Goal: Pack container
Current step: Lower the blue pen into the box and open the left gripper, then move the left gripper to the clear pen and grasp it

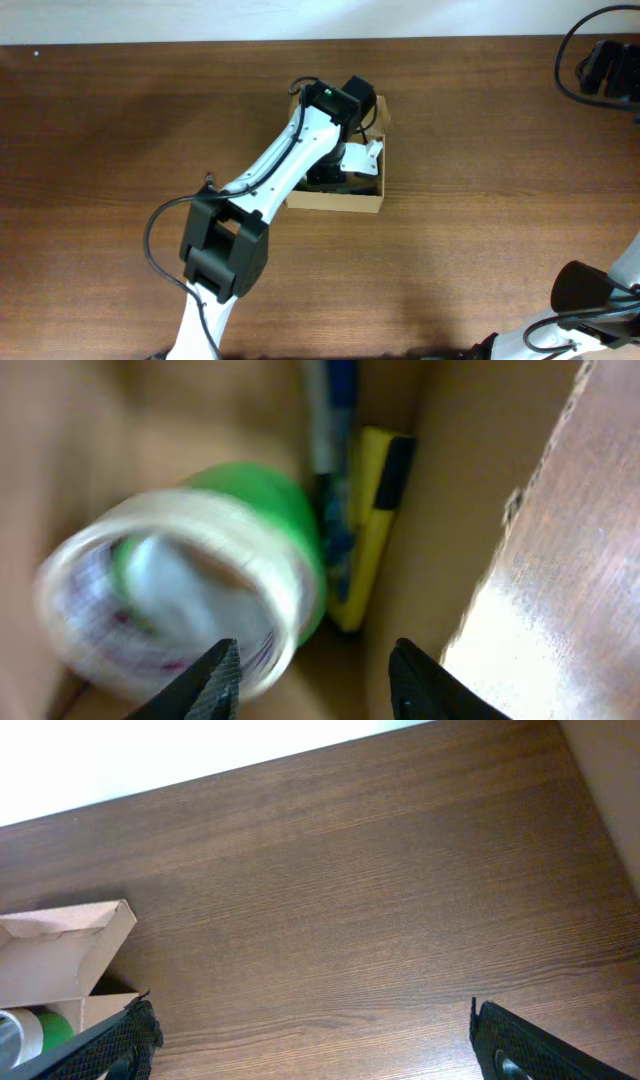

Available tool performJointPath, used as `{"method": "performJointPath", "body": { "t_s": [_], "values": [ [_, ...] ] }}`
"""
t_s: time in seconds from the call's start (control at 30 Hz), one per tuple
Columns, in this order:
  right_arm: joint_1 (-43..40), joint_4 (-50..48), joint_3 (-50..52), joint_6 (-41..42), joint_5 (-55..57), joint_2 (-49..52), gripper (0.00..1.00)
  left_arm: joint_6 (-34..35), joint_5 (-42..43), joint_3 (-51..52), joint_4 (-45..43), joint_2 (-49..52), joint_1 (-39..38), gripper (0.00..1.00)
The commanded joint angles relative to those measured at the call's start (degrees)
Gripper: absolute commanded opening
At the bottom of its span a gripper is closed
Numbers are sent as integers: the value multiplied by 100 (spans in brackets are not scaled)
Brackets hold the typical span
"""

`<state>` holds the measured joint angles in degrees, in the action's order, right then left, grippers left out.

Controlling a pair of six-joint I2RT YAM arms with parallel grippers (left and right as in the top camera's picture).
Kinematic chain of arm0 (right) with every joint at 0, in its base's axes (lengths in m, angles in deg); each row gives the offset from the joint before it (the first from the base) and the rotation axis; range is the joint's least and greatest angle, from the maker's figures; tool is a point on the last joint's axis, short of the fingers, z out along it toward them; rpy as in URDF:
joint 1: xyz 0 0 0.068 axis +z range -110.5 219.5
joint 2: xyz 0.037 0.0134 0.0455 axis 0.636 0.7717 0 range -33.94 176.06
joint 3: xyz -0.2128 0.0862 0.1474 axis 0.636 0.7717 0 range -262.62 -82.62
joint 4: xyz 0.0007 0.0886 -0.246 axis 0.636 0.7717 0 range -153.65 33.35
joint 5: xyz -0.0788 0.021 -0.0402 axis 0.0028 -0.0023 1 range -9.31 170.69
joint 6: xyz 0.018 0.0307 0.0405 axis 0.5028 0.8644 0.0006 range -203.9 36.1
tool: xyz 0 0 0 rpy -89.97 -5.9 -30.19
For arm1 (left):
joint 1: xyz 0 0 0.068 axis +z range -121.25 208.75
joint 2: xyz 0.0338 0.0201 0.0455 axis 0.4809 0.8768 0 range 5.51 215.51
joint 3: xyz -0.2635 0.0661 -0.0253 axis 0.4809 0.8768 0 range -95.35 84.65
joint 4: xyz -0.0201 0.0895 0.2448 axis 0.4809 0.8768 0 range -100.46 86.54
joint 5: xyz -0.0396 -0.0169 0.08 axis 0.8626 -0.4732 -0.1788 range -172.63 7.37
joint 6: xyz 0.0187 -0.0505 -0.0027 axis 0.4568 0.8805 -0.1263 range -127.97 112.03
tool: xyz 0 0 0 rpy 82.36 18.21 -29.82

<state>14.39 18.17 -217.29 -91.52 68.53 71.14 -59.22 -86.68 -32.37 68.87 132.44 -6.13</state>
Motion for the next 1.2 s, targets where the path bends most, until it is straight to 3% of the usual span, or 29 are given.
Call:
{"method": "performJointPath", "body": {
  "t_s": [0.0,0.2,0.47,0.67,0.73,0.8,0.9,1.17],
  "values": [
    [-4,-20,-22,22,-74,9,99,756,-315,-13,-190,-1204,39,50],
    [-4,-20,-22,22,-74,9,99,1698,-671,319,-789,-2900,614,50],
    [-4,-20,-22,22,-74,9,99,4087,-723,2238,-1506,-4201,2645,57],
    [-4,-20,-22,22,-74,9,99,4817,-7,3565,-1565,-3768,3689,59],
    [-4,-20,-22,22,-74,9,99,4970,205,3829,-1687,-3449,3834,55],
    [-4,-20,-22,22,-74,9,99,5307,299,3919,-1836,-3064,3840,52],
    [-4,-20,-22,22,-74,9,99,5722,374,3919,-2087,-2638,3803,60],
    [-4,-20,-22,22,-74,9,99,6111,693,3919,-2243,-1801,3644,57]
  ]
}}
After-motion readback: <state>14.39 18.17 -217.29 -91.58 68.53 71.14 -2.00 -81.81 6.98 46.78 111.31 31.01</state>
